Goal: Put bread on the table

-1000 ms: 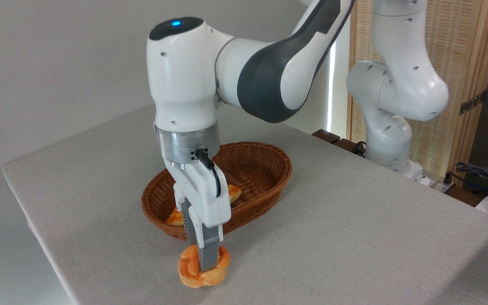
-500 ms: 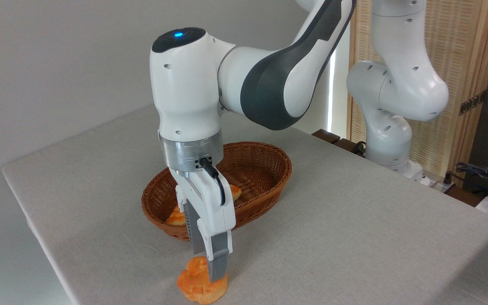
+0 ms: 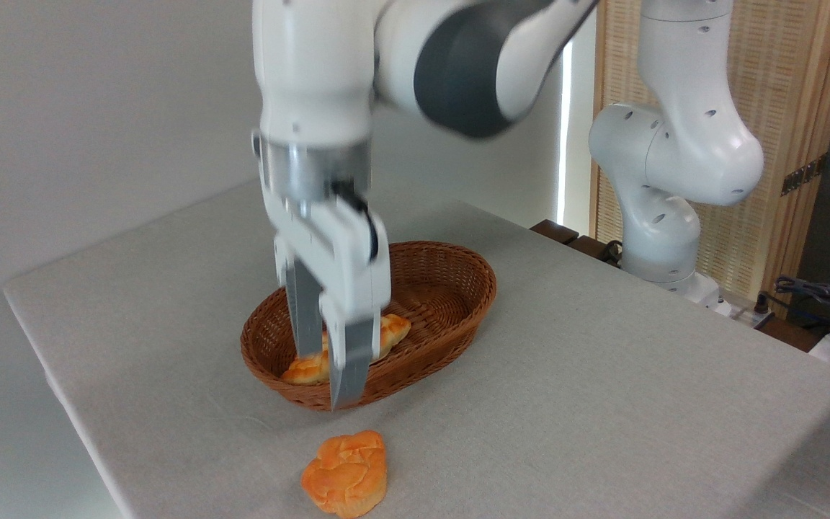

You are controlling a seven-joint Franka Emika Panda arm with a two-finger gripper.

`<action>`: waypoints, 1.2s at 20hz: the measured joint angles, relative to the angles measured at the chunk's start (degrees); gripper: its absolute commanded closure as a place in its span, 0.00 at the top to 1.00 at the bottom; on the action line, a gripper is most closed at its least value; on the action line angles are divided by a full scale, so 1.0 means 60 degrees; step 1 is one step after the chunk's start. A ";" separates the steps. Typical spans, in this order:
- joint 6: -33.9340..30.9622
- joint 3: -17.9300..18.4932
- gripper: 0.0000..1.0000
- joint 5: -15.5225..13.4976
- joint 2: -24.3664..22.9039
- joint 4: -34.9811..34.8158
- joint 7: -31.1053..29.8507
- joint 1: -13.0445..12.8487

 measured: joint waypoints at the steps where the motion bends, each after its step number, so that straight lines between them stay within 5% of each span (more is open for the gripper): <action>1: -0.0478 -0.0273 1.00 -0.0002 -0.0158 0.0222 -0.0328 0.0165; 8: -0.1940 -0.1221 1.00 -0.0001 -0.0291 0.1268 -0.2435 0.0409; 12: -0.1984 -0.2183 1.00 0.0761 -0.0226 0.1327 -0.3544 0.0419; 24: -0.2466 -0.2355 1.00 0.0870 -0.0279 0.1501 -0.3667 0.0037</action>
